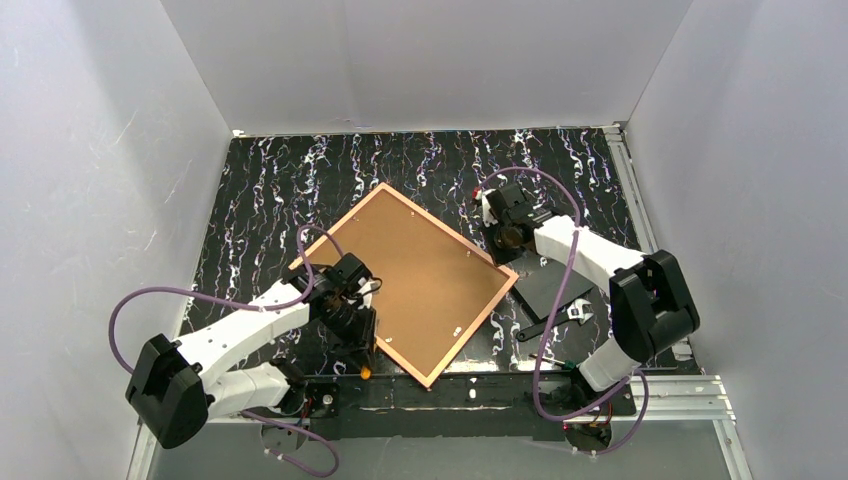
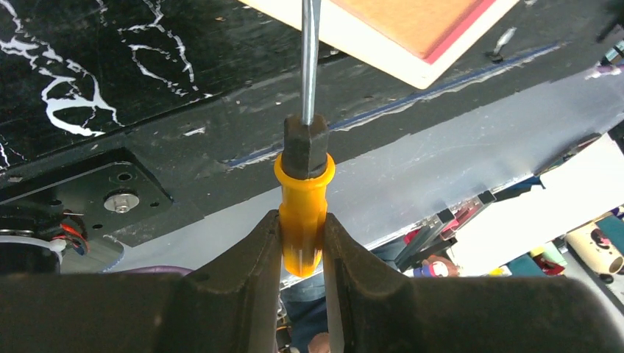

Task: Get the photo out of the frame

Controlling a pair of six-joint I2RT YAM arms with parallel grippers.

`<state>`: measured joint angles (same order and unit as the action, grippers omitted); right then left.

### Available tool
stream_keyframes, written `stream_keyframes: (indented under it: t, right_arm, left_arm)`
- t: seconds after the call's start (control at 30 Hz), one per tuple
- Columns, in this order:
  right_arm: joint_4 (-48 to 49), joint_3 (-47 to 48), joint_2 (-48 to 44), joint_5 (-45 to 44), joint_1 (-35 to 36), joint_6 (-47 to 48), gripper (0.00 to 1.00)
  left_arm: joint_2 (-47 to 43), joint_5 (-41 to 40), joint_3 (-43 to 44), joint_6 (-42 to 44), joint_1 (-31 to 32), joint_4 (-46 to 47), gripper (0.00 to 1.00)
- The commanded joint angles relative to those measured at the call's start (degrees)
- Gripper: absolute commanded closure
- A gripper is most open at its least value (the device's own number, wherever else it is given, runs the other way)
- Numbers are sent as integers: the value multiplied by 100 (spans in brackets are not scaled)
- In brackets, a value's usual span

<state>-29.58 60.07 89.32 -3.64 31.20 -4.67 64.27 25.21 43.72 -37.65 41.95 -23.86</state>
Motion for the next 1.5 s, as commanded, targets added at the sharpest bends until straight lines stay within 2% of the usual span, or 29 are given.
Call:
stream_keyframes:
  t: [0.0,0.3,0.43,0.53,0.67,0.8,1.03,1.1,1.2,1.33,1.47]
  right_arm:
    - [135,260,191,-120,9,867,99]
    - [399,444,800,327,-26,1402,99]
    - [286,568,1244,-193,-26,1314,99]
    - [12,715,1411,-466,-12,1194,99]
    - [75,738,888,-276,-25,904,99]
    - [4,919,574,-351,-212,660,99]
    - [-379,1164,1368,-620,-650,511,99]
    - [-396,1044,1512,-329,-631,173,99]
    - [25,278,1001,302,-482,-548,99]
    - [40,55,723,316,173,-1069,99]
    - [312,-365,635,924,556,-1531,99]
  left_arm:
    - [-123,-69,-493,-398,-31,-199,100]
    - [-57,-296,-1070,-674,-31,368,100]
    - [387,-406,-1110,-691,-69,717,100]
    - [849,-466,-906,-710,-223,852,100]
    - [1228,-829,-662,-656,-442,841,100]
    - [1520,-860,-535,-586,-767,913,100]
    - [1959,-893,-146,-405,-1372,835,100]
    - [2208,-859,-66,-405,-1544,965,100]
    - [2829,-1003,2,-485,-1751,1348,100]
    - [3712,-1136,996,-416,-2051,1185,100]
    - [4587,-1355,2186,-162,-2241,596,100]
